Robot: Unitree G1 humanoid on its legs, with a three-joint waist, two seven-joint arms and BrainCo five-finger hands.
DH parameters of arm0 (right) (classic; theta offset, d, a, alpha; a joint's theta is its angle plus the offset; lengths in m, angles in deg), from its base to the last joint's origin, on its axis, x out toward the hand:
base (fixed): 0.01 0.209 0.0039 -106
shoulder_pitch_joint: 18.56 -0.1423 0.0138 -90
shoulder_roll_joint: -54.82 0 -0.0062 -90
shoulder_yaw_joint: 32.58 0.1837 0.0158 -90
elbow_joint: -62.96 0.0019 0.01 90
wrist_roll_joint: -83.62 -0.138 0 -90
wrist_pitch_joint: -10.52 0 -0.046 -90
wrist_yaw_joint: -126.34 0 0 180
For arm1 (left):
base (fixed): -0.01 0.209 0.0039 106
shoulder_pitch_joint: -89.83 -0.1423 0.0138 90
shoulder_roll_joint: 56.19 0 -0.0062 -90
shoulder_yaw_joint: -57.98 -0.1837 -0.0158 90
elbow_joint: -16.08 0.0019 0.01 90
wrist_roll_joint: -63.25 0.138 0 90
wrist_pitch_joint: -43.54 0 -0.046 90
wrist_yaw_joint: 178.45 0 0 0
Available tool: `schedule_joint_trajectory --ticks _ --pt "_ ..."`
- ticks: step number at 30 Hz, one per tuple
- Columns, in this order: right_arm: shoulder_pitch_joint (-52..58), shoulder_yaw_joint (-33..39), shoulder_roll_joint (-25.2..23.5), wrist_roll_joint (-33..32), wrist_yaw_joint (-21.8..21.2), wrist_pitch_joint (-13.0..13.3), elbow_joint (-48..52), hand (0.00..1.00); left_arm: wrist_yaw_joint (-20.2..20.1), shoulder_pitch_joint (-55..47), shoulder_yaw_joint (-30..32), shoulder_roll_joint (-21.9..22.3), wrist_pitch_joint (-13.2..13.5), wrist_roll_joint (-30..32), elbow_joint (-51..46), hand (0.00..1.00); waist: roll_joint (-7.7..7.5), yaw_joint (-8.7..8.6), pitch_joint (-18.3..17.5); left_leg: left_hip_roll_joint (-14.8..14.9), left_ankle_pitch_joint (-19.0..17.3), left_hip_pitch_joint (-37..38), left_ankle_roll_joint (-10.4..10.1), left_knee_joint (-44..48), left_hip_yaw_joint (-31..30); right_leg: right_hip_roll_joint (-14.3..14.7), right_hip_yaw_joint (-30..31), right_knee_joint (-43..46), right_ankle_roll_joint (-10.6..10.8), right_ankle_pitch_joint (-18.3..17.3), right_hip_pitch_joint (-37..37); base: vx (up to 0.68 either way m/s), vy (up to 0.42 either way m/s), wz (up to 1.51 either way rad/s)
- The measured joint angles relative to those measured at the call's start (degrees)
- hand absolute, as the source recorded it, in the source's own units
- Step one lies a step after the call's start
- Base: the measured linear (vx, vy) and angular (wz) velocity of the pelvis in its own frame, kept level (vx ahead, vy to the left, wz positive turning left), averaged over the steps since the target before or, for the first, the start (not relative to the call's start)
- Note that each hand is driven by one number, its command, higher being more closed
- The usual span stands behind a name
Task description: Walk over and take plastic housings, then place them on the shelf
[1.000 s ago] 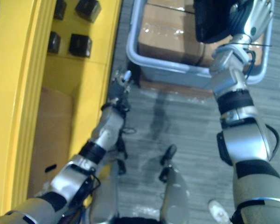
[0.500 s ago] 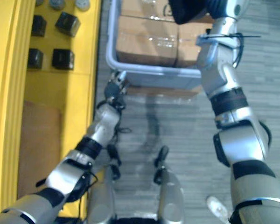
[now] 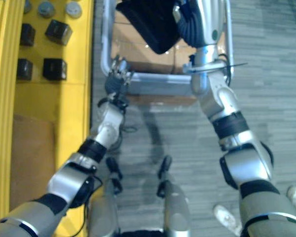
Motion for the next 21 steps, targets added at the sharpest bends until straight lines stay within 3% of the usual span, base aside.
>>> schedule_joint_trajectory --ticks 4,21 --pt "1.8 -1.6 -0.3 0.1 0.0 0.6 0.0 1.0 -4.8 0.1 -0.7 0.0 2.5 -2.6 -0.5 0.0 -0.92 -0.72 -0.2 -0.1 -0.3 0.4 -0.1 0.1 0.0 0.1 0.0 -1.7 0.3 0.6 1.2 0.03 0.025 -0.01" --pt "4.7 -2.3 -0.3 1.1 0.2 4.7 6.7 1.0 -3.1 0.0 -2.4 -0.1 2.4 0.4 -0.4 0.0 -1.47 0.02 -0.3 1.3 -2.0 0.0 -0.6 2.6 0.0 1.1 0.3 -2.8 0.4 1.2 1.9 0.04 0.029 -0.03"
